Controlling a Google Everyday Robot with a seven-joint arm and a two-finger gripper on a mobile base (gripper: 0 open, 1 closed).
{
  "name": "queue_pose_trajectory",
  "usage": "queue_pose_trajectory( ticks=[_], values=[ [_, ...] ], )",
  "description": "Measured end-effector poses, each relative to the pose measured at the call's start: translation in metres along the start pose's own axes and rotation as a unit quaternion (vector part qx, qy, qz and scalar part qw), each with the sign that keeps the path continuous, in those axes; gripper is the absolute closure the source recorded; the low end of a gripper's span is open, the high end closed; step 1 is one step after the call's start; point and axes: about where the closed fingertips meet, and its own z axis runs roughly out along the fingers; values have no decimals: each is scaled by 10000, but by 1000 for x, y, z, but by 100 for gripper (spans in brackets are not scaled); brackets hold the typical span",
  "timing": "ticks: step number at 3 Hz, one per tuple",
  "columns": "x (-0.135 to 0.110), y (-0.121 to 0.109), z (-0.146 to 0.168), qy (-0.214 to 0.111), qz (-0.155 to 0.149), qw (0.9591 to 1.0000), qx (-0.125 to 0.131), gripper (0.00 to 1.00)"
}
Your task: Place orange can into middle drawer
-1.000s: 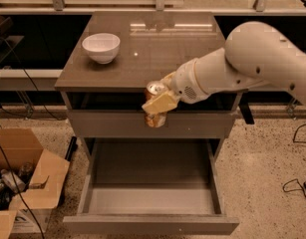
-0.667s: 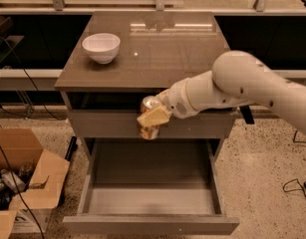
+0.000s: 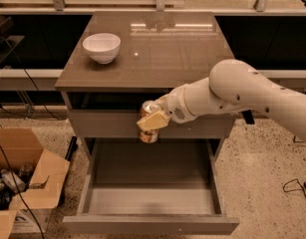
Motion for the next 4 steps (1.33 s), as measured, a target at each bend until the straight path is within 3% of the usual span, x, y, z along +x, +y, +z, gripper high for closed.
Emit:
queue_pose_trajectory(
  ticks=[1, 2, 4],
  values=[
    [31, 8, 20, -73, 404, 9992, -36, 100],
    [79, 16, 43, 3, 879, 9961, 27, 100],
    [174, 30, 99, 119, 1633, 9863, 193, 100]
  ],
)
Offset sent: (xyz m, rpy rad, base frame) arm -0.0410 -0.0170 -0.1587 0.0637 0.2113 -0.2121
